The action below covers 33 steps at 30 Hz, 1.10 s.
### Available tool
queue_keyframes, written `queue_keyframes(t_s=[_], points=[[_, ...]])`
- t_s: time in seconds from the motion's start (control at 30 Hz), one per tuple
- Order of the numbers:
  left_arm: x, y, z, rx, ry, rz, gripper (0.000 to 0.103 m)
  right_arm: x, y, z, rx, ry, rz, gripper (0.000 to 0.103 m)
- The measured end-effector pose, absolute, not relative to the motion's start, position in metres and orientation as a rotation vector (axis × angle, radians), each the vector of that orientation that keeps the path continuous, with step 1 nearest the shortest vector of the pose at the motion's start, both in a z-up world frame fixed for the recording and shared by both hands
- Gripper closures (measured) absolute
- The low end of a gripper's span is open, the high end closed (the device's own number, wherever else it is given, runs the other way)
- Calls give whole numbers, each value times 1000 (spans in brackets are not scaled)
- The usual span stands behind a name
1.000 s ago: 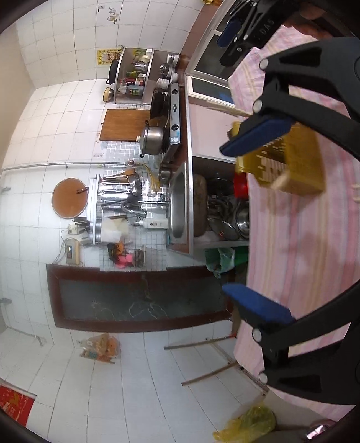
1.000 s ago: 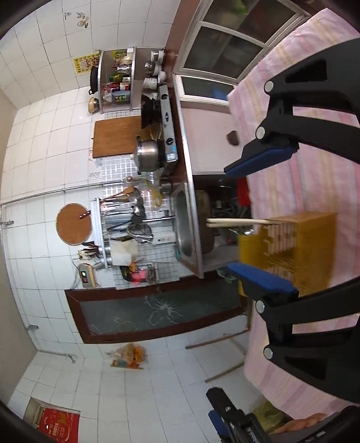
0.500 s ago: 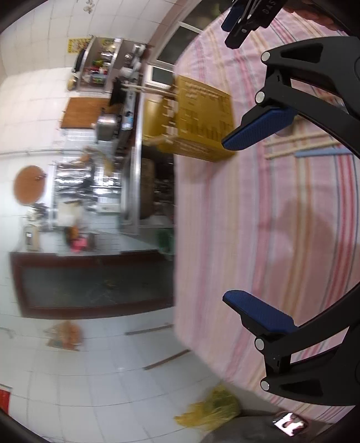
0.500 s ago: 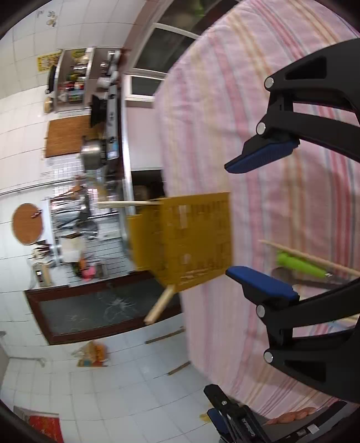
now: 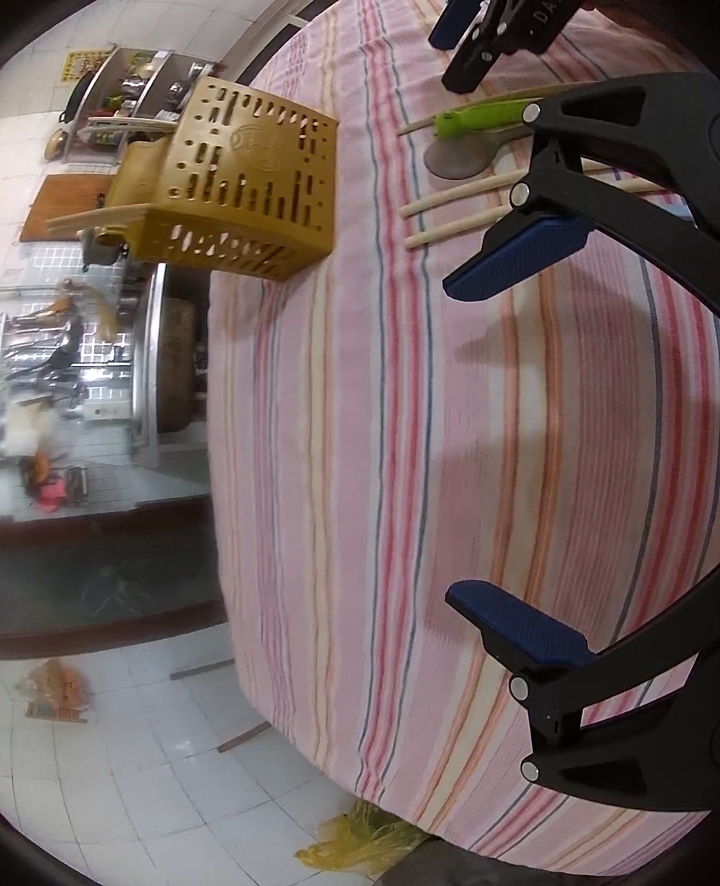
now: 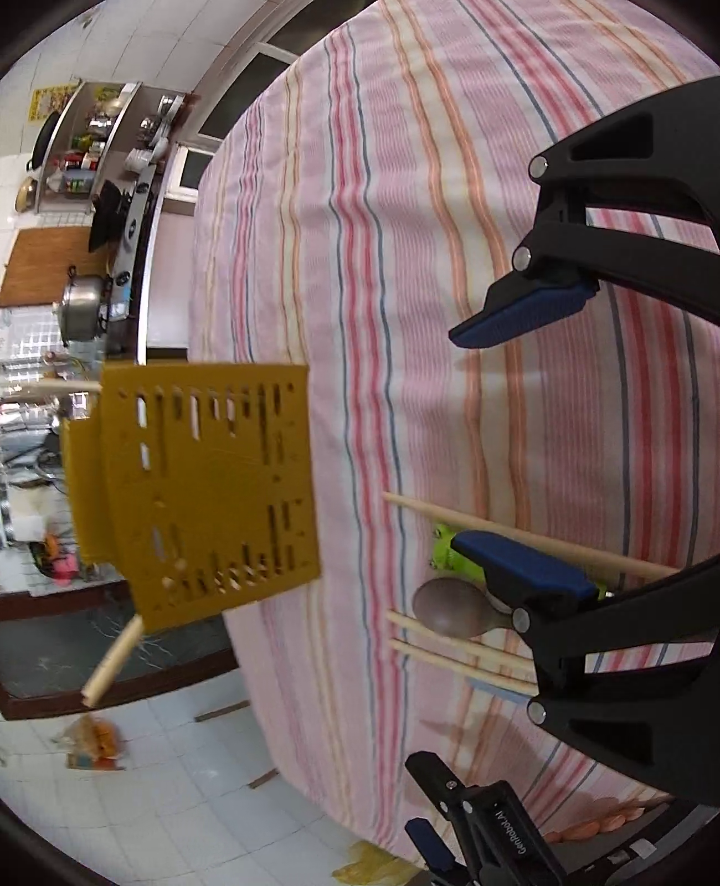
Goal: Organize utensils
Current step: 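Grasp a wooden chopstick with the right tool while the left tool grasps the blue-handled spoon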
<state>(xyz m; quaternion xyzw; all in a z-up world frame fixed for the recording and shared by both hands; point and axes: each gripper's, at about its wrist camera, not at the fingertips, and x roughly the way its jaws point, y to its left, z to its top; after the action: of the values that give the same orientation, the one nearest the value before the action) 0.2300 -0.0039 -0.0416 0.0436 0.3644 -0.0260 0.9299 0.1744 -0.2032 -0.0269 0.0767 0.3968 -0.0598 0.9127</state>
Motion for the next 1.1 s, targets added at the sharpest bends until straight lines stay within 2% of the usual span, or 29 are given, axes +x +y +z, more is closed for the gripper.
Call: queue_keyframes(t_s=[0.07,0.3,0.4,0.47,0.53,0.67,1.1], points=[[231,-5,-43,92,749,-57,5,178,-197,-29,139,840,-120,46],[229,-6,-43,94,756,-63,5,188,-185,-33,120,891,-132,56],[228,-7,-44,96,765,-63,5,195,-182,-32,117,902,-138,71],[227,-9,-44,99,767,-60,5,196,-182,-32,120,905,-141,87],[224,-12,-43,105,769,-61,5,192,-184,-31,134,905,-136,93],[216,-20,-42,126,777,-68,5,183,-197,-29,161,903,-140,96],[193,-46,-56,188,853,-111,6,164,-243,-29,209,899,-180,96]])
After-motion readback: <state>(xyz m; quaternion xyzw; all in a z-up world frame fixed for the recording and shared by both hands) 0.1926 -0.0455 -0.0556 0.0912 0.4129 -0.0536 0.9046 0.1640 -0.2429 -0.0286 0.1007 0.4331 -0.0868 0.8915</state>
